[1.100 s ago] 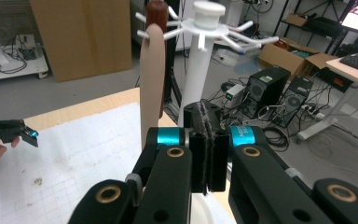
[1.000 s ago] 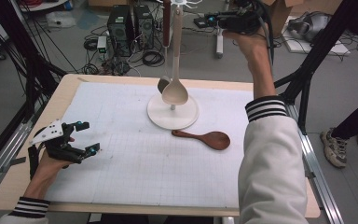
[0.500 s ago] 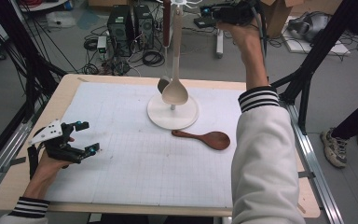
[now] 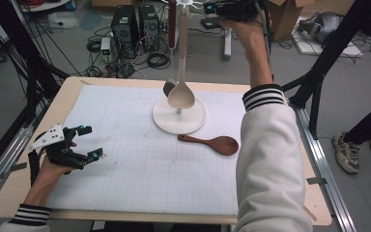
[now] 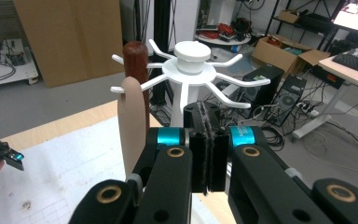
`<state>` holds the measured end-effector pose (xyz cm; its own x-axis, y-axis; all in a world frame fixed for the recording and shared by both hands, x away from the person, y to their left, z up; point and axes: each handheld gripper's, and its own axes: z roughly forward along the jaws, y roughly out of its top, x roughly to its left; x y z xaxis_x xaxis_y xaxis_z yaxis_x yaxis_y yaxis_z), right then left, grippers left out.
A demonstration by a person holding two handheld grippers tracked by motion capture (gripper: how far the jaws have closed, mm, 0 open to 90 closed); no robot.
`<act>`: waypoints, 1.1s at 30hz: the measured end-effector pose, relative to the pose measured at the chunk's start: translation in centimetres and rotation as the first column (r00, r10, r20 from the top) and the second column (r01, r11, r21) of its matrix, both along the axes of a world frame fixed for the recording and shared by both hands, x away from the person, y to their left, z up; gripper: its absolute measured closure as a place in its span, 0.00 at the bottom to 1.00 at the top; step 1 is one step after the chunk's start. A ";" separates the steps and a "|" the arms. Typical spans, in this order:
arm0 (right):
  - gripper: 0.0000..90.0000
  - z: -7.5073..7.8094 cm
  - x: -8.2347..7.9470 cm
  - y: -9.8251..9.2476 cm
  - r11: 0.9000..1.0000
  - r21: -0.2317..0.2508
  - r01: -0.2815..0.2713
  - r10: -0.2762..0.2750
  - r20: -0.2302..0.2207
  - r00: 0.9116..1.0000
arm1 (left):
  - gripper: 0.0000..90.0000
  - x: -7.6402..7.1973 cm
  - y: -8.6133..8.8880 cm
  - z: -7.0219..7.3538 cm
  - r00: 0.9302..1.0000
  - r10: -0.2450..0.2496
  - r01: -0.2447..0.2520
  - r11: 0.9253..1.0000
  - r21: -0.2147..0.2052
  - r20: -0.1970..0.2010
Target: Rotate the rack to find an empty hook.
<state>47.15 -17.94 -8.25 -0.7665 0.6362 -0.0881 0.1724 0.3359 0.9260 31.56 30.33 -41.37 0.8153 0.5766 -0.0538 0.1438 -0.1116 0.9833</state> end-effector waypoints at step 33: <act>1.00 -0.3 -0.2 2.0 1.000 -0.018 -0.025 0.025 -0.014 1.000 | 0.02 0.0 -0.2 0.0 1.000 -0.005 0.005 1.000 0.006 0.002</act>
<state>46.97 -15.93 -8.57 -0.7834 0.6151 -0.0893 0.1760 0.3573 0.9172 31.56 30.14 -41.34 0.8183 0.5728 -0.0486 0.1410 -0.1179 0.9830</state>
